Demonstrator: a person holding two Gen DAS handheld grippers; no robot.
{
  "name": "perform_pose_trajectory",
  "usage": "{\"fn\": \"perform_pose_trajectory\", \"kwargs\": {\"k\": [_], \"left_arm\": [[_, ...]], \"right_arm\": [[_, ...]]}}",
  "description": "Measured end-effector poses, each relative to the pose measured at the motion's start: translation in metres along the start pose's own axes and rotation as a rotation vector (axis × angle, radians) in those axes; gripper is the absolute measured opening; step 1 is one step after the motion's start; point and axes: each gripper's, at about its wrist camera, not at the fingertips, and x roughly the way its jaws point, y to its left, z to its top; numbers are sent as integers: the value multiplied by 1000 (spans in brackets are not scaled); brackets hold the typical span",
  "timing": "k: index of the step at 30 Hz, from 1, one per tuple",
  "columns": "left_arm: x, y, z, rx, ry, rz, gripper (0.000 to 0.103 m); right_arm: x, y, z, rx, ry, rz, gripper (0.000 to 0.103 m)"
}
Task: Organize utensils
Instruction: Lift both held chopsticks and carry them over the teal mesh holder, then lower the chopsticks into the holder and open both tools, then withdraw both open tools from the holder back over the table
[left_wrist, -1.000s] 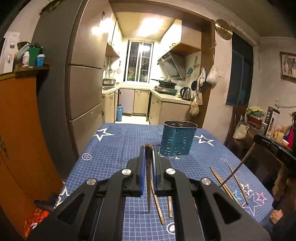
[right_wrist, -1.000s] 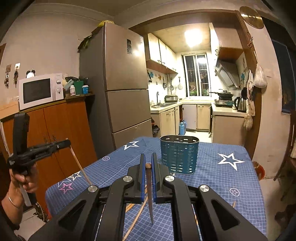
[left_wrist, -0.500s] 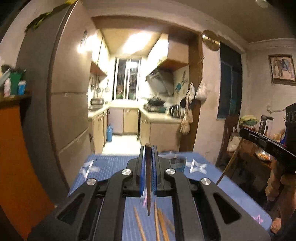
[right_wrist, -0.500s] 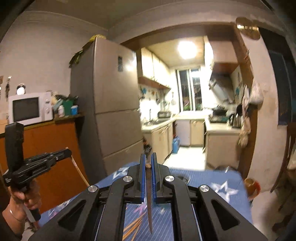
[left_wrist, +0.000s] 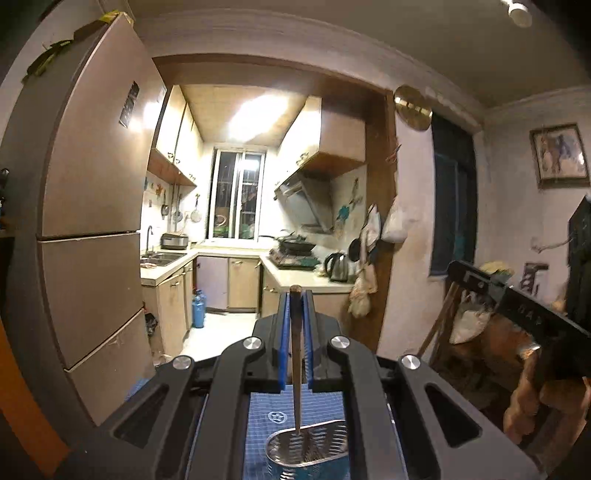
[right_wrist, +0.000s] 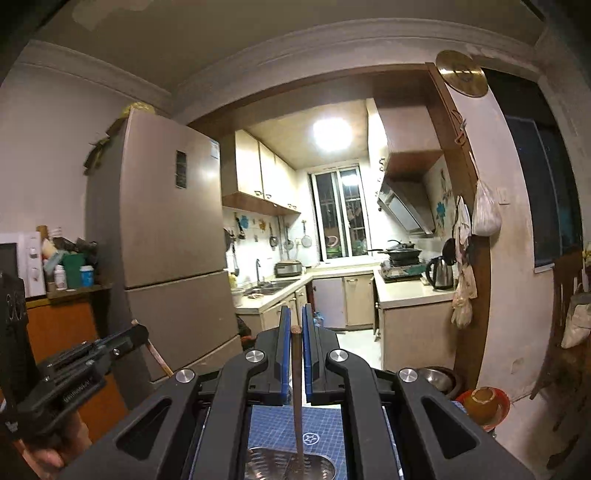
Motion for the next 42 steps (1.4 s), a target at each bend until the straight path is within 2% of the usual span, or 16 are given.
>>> {"fn": "perform_pose_trajectory", "kwargs": {"k": [7, 12, 18, 23, 24, 25, 26, 27, 28, 32, 36, 42], "left_arm": [[53, 8, -44, 24, 127, 22, 5], [59, 21, -65, 13, 184, 16, 5], [60, 35, -73, -37, 220, -1, 5], [68, 38, -83, -41, 253, -2, 6], [69, 38, -82, -39, 253, -5, 9], [69, 38, -82, -38, 253, -5, 24], [67, 39, -80, -42, 247, 1, 38], [68, 40, -76, -49, 234, 8, 59], [61, 43, -73, -59, 200, 14, 59], [48, 50, -66, -76, 165, 20, 59], [34, 55, -69, -64, 159, 59, 59], [-23, 75, -85, -57, 150, 95, 59]], "right_arm": [[47, -12, -36, 31, 89, 8, 7], [65, -12, -67, 16, 145, -19, 7], [77, -11, -92, -2, 218, -34, 7], [88, -10, -108, -11, 280, -42, 9], [91, -10, -110, -12, 297, -42, 23], [90, -11, -111, -12, 289, -60, 39], [85, -11, -109, -10, 261, -81, 71], [77, -13, -107, -6, 219, -93, 78], [74, -14, -105, -2, 203, -91, 78], [59, -22, -99, 23, 180, -92, 77], [44, -26, -102, 8, 179, -104, 77], [-4, -45, -117, -30, 199, -121, 78]]}}
